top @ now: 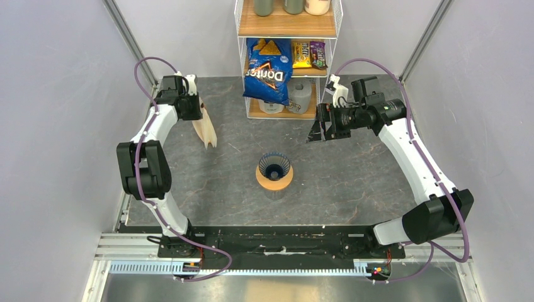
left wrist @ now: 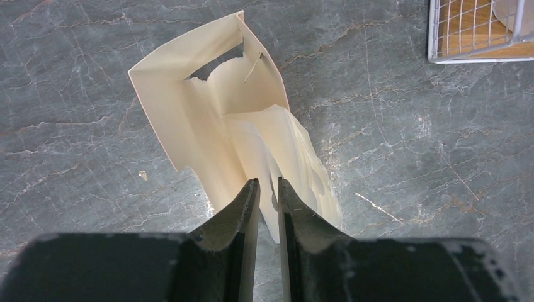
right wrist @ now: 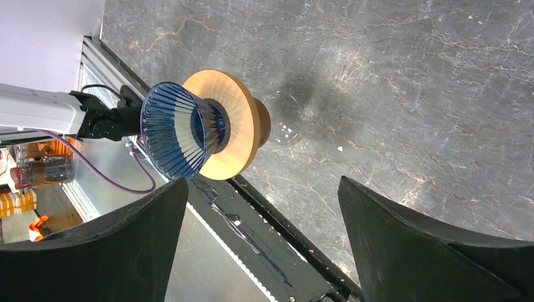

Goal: Place the coffee filter in the dripper

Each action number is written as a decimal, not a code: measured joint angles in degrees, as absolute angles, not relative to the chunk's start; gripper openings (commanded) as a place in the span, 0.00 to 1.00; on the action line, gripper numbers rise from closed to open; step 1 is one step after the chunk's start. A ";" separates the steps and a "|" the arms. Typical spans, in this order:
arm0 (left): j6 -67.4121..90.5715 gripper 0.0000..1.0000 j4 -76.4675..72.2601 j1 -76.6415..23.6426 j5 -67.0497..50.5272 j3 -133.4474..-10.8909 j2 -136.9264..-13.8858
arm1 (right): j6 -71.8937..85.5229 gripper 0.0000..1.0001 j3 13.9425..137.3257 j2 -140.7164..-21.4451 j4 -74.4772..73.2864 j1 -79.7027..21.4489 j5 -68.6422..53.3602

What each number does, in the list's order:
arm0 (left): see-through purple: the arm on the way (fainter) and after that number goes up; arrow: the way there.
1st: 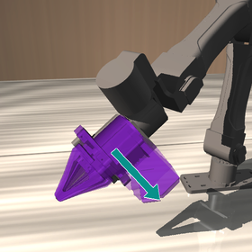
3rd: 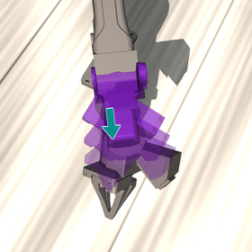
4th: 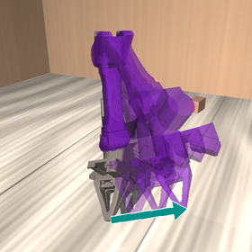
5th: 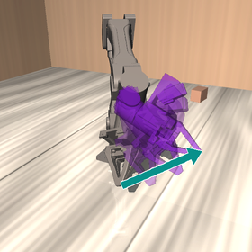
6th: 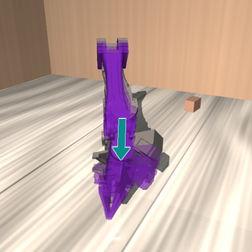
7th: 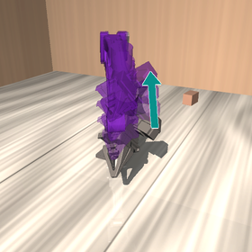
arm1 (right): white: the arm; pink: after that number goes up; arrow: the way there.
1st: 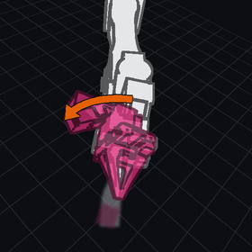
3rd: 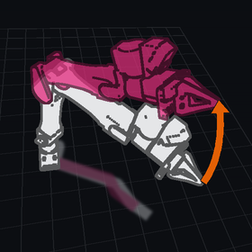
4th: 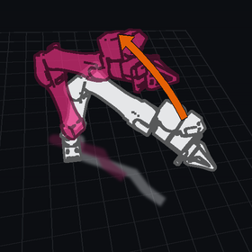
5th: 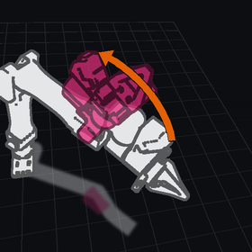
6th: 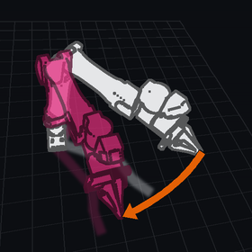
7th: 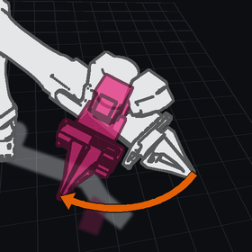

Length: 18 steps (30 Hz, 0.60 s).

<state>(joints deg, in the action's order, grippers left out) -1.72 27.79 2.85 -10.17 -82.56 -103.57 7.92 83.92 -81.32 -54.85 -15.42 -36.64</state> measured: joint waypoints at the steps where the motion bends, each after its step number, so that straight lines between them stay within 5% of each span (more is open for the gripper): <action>1: -1.72 0.24 27.83 2.85 -10.07 -82.56 -103.57 | 7.92 0.97 83.90 -81.32 -54.83 -15.42 -36.64; 18: -1.69 0.29 29.08 2.48 -8.88 -82.56 -105.86 | 8.12 0.97 83.77 -81.32 -54.68 -15.14 -37.04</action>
